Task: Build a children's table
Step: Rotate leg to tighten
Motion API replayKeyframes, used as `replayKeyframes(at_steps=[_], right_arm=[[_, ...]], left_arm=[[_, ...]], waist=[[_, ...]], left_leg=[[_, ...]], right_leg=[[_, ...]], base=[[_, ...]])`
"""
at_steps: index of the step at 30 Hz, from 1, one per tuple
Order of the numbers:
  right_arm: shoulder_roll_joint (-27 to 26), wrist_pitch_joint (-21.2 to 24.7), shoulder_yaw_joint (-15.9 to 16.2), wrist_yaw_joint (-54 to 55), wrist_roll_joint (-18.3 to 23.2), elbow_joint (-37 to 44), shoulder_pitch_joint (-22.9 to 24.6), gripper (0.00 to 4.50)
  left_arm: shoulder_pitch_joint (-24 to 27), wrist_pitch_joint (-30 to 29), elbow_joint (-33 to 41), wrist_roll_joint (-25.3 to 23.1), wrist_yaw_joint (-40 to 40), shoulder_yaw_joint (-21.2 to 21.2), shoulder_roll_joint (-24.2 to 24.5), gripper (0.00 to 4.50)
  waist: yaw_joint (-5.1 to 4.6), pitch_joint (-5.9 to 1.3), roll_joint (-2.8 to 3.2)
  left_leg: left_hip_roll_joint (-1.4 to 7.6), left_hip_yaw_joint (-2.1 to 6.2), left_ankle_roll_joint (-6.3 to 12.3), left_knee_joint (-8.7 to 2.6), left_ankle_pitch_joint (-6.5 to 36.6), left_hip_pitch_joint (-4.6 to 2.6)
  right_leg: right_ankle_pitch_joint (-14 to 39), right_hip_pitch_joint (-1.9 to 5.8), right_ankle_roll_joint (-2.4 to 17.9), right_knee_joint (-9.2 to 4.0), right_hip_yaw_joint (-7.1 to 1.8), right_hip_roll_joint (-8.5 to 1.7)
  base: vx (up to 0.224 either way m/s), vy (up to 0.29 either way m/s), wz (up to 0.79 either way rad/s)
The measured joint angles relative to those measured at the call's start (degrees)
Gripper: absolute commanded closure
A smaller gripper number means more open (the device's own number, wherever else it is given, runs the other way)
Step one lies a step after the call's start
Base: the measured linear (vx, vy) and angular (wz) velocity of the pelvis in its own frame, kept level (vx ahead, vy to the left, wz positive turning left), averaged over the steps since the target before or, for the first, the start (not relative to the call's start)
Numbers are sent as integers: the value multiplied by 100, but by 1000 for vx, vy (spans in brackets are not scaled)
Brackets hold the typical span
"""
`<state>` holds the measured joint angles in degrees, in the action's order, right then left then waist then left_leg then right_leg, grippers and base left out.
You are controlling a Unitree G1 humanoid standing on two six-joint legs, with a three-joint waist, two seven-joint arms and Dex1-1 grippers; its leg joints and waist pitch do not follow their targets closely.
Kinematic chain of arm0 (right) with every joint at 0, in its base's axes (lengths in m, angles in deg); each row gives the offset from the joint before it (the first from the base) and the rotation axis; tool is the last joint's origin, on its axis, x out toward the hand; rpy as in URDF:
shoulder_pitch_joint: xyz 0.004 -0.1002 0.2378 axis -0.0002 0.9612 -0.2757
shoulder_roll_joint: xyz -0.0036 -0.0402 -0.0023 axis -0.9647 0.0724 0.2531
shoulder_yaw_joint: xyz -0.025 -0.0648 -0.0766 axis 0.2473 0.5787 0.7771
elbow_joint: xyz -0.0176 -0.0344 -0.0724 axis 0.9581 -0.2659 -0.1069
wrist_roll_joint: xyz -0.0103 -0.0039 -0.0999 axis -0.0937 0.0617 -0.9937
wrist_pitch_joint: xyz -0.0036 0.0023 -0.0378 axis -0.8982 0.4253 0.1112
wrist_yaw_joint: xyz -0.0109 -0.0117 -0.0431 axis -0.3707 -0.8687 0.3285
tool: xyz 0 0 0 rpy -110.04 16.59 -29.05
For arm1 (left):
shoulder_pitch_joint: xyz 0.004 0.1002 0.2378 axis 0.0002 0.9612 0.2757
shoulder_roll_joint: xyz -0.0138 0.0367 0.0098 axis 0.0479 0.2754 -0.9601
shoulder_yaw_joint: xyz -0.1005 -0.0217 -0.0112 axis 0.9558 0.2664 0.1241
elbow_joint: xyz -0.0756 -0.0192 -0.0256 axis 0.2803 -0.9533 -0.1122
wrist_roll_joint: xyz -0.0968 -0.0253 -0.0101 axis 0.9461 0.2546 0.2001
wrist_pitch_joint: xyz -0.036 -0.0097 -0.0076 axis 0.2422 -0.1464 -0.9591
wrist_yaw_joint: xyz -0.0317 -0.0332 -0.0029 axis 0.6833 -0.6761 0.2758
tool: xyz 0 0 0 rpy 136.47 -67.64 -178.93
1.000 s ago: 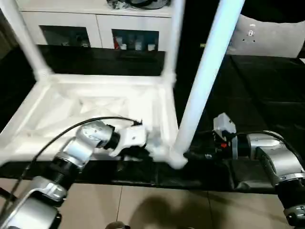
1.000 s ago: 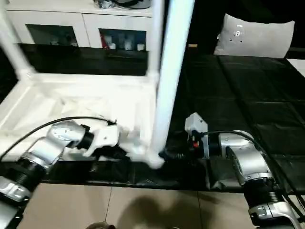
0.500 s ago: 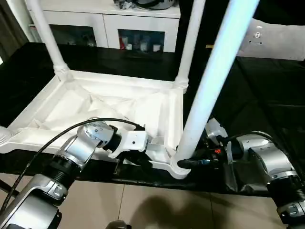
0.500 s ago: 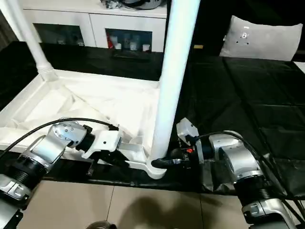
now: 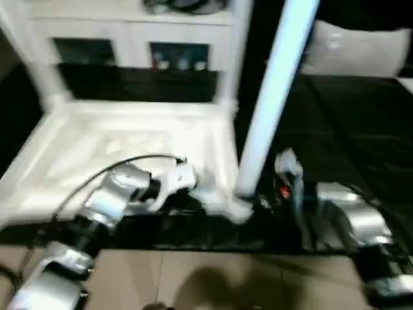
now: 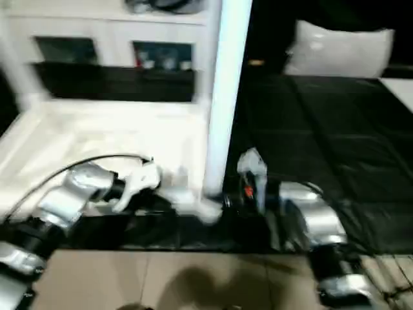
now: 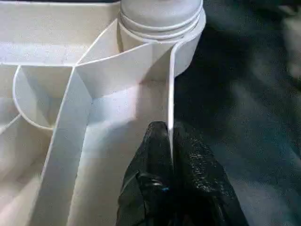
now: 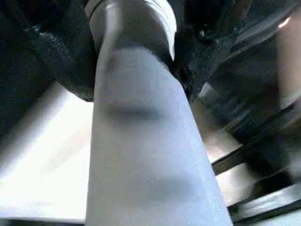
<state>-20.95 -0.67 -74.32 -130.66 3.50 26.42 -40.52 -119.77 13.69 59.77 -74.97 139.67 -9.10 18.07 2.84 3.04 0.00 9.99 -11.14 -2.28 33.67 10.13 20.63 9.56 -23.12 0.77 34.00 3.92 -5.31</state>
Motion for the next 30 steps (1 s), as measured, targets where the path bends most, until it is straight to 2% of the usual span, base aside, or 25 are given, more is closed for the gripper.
replayKeyframes(at_steps=[2, 4, 6, 7, 11, 12, 14, 18, 23, 25, 28, 30], right_arm=[[-247, 115, -151, 731, -84, -25, -74, 252], [-550, 130, -290, 1418, -188, -125, -205, 252], [-836, -6, -430, 2121, -242, -343, -349, 252], [-896, -114, -477, 2315, -252, -421, -378, 196], [-1097, -275, -620, 2684, -247, -477, -371, 171], [-1089, -280, -626, 2698, -255, -465, -364, 141], [-1078, -292, -625, 2671, -266, -433, -336, 132], [-789, -440, -482, 2157, -260, -302, -155, 97], [-109, -464, -303, 905, -94, -186, 64, 57], [215, -464, -133, 307, -7, -114, 118, 38], [706, -528, -122, -359, 20, -14, 119, 13], [901, -619, -47, -770, 49, 3, 113, 13]], left_arm=[[-33, -303, 0, -47, -463, 68, -282, 450], [-85, -469, -1, -161, -895, 121, -485, 450], [-166, -578, -95, -316, -1404, 167, -773, 450], [-195, -629, -119, -341, -1594, 166, -881, 450], [-253, -618, -128, -437, -1765, 97, -1010, 450], [-265, -610, -128, -437, -1763, 77, -1014, 450], [-275, -577, -128, -443, -1758, 41, -1013, 450], [-274, -290, -131, -473, -1569, -80, -866, 450], [-193, 292, -142, -415, -949, -226, -417, 450], [-186, 597, -140, -380, -589, -340, -193, 450], [-179, 950, -143, -305, -60, -469, 85, 450], [-177, 1151, -149, -291, 213, -535, 246, 450]], waist=[[-81, -1, 2], [-112, -1, 2], [-102, -2, 4], [-84, -4, 7], [-11, -9, 18], [12, -9, 18], [37, -9, 19], [77, -6, 22], [114, -5, 22], [161, -3, 26], [241, -3, 25], [252, -3, 25]], left_leg=[[-1, 0, 0, -4, 0, -3], [0, 1, 0, -12, 0, -2], [0, 7, 0, -18, 1, 0], [-3, 7, -3, -26, 2, 3], [-5, 8, -18, -45, 13, 28], [-6, 7, -18, -49, 13, 35], [-6, 7, -19, -49, 17, 37], [-6, 8, -19, -51, 18, 41], [-4, 10, -19, -52, 18, 42], [-3, 9, -19, -48, 17, 42], [-3, 9, -19, -44, 17, 41], [-2, 9, -19, -43, 17, 40]], right_leg=[[0, 1, 0, -4, -2, 0], [0, -7, 0, 0, 3, 2], [0, -8, -1, 0, 8, 3], [0, -8, -1, -2, 6, 3], [4, -23, -7, -15, 5, 4], [-1, -27, 2, -17, 5, 4], [-12, -29, 21, -17, 5, 4], [-11, -32, 19, -20, 7, 4], [-11, -33, 19, -18, 9, 5], [-12, -33, 20, -17, 9, 5], [-13, -29, 23, -17, 8, 5], [-13, -29, 23, -15, 9, 5]], base=[[0, 0, 0], [0, 0, 0], [0, 0, 0], [0, 0, 0], [0, 0, 0], [0, 0, 0], [0, 0, 0], [0, 0, 0], [0, 0, 0], [0, 0, 0], [0, 0, 0], [0, 0, 0]])
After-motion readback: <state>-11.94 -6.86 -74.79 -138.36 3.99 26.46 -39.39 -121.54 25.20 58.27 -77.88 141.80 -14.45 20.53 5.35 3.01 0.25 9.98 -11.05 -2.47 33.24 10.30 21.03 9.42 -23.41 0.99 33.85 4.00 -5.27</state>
